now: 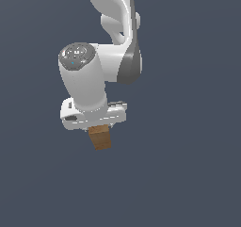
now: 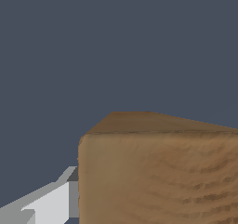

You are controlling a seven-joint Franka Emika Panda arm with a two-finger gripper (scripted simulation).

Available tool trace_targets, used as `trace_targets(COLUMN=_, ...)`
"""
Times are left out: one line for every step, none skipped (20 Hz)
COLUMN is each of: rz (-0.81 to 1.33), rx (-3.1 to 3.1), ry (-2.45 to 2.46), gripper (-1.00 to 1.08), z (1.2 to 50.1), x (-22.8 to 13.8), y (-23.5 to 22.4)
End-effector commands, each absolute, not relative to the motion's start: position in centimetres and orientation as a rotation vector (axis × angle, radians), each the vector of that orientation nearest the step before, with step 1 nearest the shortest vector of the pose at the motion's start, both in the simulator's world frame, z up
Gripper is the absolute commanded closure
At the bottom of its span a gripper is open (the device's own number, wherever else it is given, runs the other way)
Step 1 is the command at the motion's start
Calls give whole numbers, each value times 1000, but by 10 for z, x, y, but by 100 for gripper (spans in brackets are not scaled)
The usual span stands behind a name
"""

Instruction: Pick up the object and move it to a goal position.

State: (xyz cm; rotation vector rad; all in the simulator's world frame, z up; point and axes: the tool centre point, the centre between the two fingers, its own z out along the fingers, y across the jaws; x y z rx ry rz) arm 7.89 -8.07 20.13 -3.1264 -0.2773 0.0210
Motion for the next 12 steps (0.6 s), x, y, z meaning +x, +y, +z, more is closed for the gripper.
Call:
trace_targets(rz=2, rx=-3129, ry=-276, gripper=108, z=232, x=75, y=-94)
trace_targets(rz=2, rx=-3129, ry=-276, gripper=108, z=243, x=72, y=-99)
trace_targets(rz=2, rx=-3129, ry=-276, gripper=108, z=253, x=70, y=-105)
trace_targets(rz=1, rx=-3128, ry=-276, gripper=108, z=263, x=67, y=-110)
trace_targets(rz=1, rx=-3128, ry=-276, gripper=108, z=273, x=65, y=-115)
trace_targets(rz=1, rx=-3128, ry=-276, gripper=108, z=283, x=62, y=-121)
trace_targets(rz=1, rx=-3128, ry=-276, gripper=108, z=294, x=60, y=-126)
trace_targets(rz=1, rx=-3128, ry=-276, gripper=108, z=304, x=57, y=-131)
trace_targets(rz=1, rx=-3128, ry=-276, gripper=108, z=313, x=55, y=-136)
trace_targets(rz=1, rx=-3128, ry=-276, gripper=108, z=323, x=53, y=-141)
trace_targets(rz=1, rx=-3128, ry=-276, gripper=108, z=333, x=51, y=-147)
trace_targets(rz=1, rx=-3128, ry=-276, gripper=108, z=343, x=48, y=-152)
